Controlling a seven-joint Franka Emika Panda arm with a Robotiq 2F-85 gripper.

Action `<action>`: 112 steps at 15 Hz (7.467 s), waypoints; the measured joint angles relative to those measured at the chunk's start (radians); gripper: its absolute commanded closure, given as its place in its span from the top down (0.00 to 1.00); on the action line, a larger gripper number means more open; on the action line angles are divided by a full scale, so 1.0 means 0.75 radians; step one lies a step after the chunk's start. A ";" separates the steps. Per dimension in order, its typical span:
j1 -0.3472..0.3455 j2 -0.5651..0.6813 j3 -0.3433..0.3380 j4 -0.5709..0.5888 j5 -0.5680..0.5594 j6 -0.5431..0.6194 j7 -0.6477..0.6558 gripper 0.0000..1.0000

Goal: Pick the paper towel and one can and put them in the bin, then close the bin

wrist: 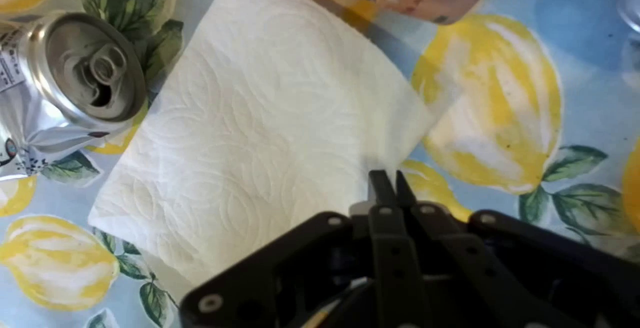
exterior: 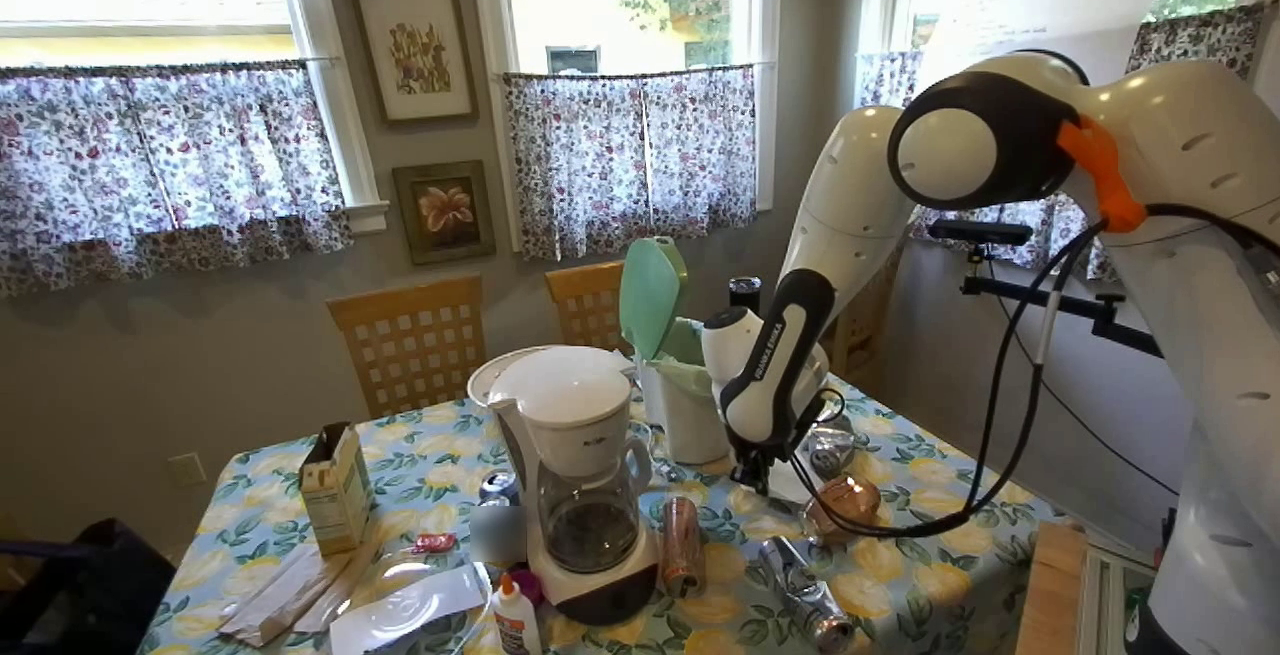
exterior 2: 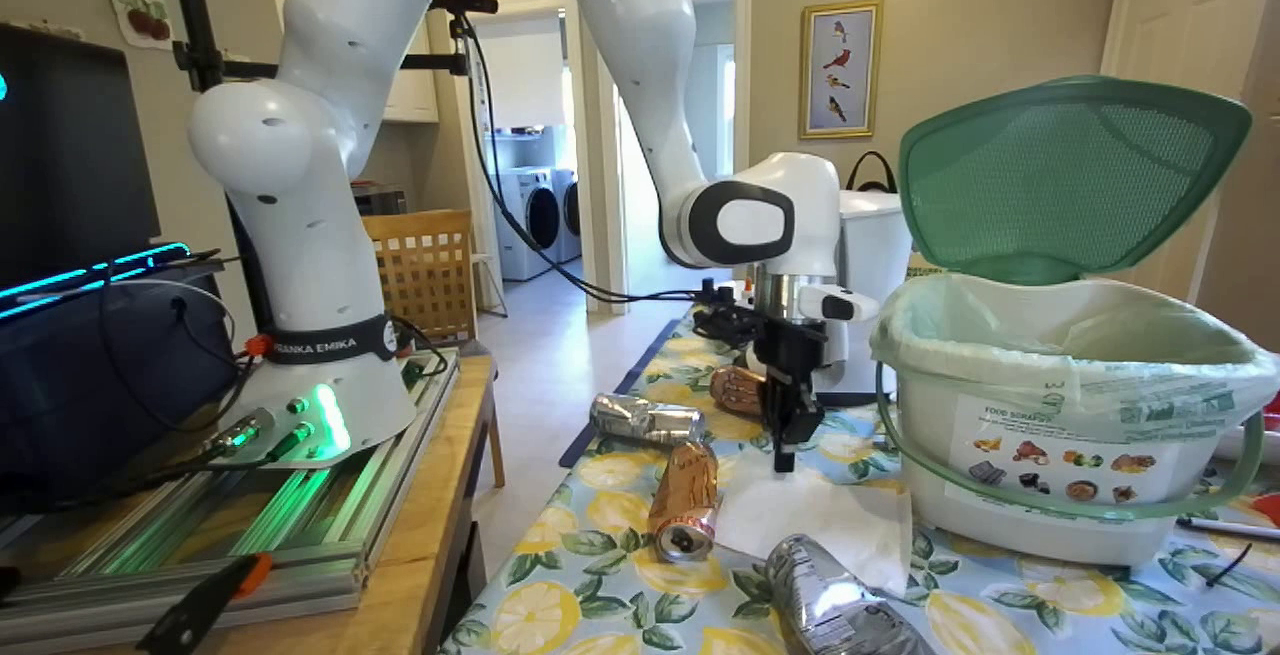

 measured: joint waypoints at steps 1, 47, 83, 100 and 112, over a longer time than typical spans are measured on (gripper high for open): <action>0.005 -0.019 0.000 -0.001 -0.010 -0.019 0.006 0.00; 0.063 -0.531 0.218 -0.258 -0.648 -0.822 0.667 0.00; 0.047 -0.281 0.277 -0.099 -0.688 -0.853 0.684 0.00; 0.066 -0.231 0.277 -0.062 -0.690 -0.853 0.677 0.76; 0.066 -0.244 0.277 -0.052 -0.690 -0.797 0.677 1.00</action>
